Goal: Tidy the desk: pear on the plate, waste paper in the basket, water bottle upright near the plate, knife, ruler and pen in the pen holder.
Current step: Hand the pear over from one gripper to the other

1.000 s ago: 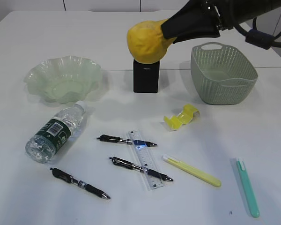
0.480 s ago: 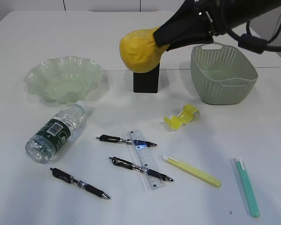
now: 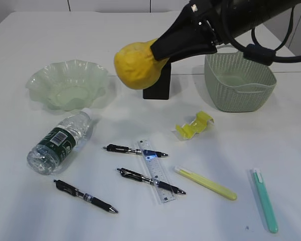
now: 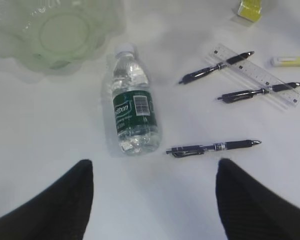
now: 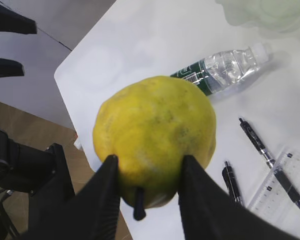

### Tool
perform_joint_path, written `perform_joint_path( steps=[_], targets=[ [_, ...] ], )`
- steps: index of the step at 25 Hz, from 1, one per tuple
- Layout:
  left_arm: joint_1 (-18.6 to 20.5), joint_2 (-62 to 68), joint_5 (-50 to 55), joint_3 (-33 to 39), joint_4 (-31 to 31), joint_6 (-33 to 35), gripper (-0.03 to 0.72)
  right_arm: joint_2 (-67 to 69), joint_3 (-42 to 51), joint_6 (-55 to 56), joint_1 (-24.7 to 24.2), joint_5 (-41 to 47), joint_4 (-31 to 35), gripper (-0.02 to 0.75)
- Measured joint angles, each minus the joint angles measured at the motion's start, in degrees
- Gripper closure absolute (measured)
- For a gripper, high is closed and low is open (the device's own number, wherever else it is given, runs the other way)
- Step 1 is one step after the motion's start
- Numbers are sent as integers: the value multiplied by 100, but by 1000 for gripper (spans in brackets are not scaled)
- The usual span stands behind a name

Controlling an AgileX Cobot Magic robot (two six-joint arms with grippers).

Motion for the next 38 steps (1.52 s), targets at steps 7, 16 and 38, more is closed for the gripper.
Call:
perform_joint_path(
  steps=[7, 16, 38],
  targets=[
    [-211, 773, 494, -1066, 0, 68, 139, 0, 0, 62, 0, 0, -40, 486],
    [-1108, 1533, 690, -1647, 180, 199, 139, 0, 0, 225, 12, 0, -80, 487],
    [-2064, 3153, 972, -3022, 237, 207, 139, 0, 0, 451, 59, 9, -168, 487]
  ],
)
